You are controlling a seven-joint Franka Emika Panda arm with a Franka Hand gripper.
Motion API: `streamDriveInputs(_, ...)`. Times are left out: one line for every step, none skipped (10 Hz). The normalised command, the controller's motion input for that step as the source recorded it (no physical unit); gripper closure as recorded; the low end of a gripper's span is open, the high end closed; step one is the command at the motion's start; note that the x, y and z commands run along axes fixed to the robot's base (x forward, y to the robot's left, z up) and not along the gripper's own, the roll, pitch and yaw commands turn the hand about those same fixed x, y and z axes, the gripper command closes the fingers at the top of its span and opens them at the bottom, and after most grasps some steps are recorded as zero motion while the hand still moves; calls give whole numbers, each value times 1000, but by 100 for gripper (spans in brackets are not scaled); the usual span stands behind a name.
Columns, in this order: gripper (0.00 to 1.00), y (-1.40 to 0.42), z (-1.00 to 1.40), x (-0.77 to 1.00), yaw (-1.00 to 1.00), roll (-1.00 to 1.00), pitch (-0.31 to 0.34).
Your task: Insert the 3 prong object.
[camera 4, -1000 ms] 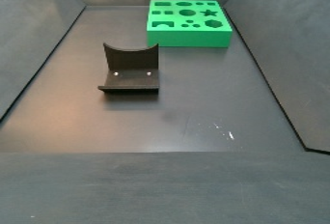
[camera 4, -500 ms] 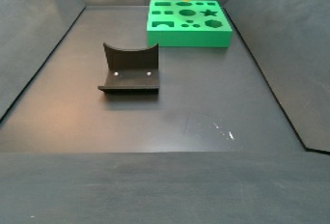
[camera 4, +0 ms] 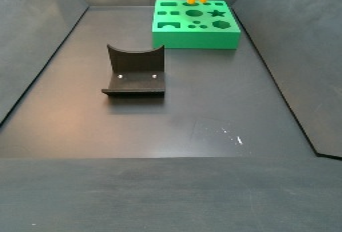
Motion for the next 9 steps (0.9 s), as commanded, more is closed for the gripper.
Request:
streamDriveInputs(100, 374, -646, -206, -583, 144, -109)
streamDriveInputs(100, 477, -231, -171, -303, 181, 0)
streamDriveInputs(100, 377, -191, -60, -49, 204, 0)
streamDriveInputs(100, 154, -223, 0, -83, 230, 0)
streamDriveInputs(100, 57, -217, 109, -334, 131, 17)
streamDriveInputs(100, 54, -220, 0, -63, 0, -19)
streamDriveInputs(100, 0, -234, 0, 0, -47, -46)
streamDriveInputs(100, 0, -246, 17, 0, -113, -36)
streamDriveInputs(100, 0, -160, 17, 0, -293, -23)
